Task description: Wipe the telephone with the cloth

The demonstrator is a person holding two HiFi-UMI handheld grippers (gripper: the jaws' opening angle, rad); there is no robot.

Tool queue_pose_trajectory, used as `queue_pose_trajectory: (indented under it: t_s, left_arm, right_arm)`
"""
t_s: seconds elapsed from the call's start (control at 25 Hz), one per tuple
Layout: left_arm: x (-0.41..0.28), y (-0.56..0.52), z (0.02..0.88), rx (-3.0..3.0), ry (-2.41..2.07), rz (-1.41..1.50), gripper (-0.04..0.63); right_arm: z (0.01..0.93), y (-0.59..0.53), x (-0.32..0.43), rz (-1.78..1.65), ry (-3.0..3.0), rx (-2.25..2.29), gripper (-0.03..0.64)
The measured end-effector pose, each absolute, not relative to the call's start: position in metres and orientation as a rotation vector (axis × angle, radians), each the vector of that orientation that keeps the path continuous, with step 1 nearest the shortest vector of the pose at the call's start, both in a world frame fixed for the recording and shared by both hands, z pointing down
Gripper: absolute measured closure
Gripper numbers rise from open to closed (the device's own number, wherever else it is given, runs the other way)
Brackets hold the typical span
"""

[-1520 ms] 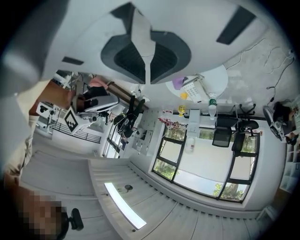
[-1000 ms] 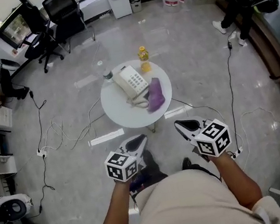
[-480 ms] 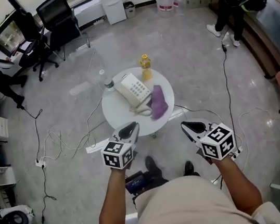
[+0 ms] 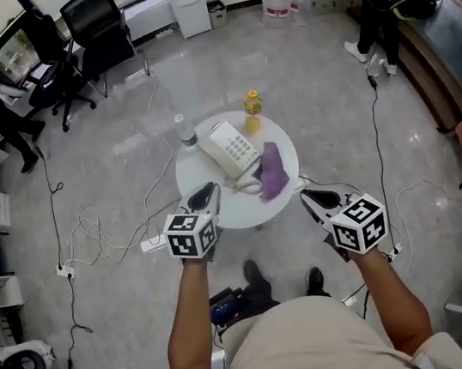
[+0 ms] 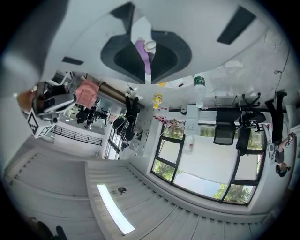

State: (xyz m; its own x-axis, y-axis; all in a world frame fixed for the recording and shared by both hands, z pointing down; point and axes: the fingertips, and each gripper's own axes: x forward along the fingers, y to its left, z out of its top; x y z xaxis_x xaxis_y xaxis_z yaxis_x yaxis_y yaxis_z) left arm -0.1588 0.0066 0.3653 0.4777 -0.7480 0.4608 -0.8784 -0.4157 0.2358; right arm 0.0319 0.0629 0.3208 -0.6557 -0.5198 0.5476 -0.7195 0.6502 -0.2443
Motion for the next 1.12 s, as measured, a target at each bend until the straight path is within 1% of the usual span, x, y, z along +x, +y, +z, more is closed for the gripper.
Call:
queue_pose_trajectory:
  t_s: [0.48,1.04,1.12]
  left_arm:
    - [-0.195,-0.064,0.392,2.217,-1.372,0.379,0.565]
    - [-0.179,-0.12,0.445,2.086,-1.437,0.435,0.561]
    - [-0.176,-0.128,0.459,2.063,-1.45,0.447,0.551]
  right_arm:
    - [0.333,-0.011,0.007,0.607,-2.381,1.125,0.623]
    - [0.402,-0.078,0.022,0.703,-2.347,1.134,0.623]
    - [0.417,-0.086,0.026,0.718,-2.341,1.12,0.621]
